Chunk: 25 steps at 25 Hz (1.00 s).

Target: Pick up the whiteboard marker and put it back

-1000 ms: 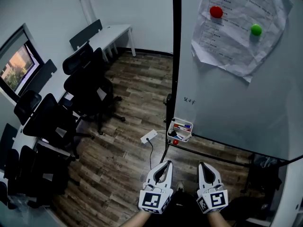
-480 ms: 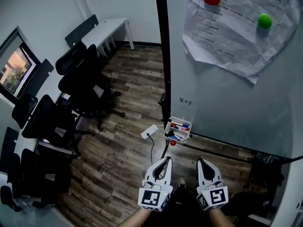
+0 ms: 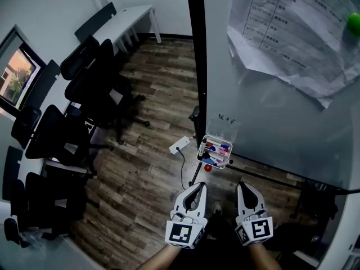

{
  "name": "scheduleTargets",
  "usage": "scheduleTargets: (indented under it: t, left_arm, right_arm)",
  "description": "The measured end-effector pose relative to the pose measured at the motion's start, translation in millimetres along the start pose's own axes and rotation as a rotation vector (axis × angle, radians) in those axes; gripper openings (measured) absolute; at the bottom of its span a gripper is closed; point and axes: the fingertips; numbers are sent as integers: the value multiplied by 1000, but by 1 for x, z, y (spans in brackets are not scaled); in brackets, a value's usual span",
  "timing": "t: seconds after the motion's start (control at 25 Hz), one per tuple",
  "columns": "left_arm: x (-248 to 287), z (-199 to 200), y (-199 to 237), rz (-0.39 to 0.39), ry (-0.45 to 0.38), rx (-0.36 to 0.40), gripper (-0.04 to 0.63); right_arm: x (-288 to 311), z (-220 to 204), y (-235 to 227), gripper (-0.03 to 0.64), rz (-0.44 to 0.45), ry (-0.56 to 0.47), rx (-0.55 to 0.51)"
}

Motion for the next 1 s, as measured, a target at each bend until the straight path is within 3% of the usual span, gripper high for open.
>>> scheduleTargets:
  t: [0.32, 0.72, 1.0]
  left_arm:
    - [8, -18, 12, 13, 52, -16, 6]
    - [19, -24, 9, -5, 22, -61, 6]
    - [21, -28, 11, -2, 32, -81, 6]
  right_arm:
    - [17, -16, 0, 15, 9, 40, 23]
    - [34, -34, -8, 19, 20, 79, 27]
    - [45, -50, -11, 57, 27, 122, 48]
Point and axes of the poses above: the fingertips, and each gripper's own axes: x forward along the fingers, y to its left, z out of its top, and after that the axes turned 11 degrees about -y, right-handed
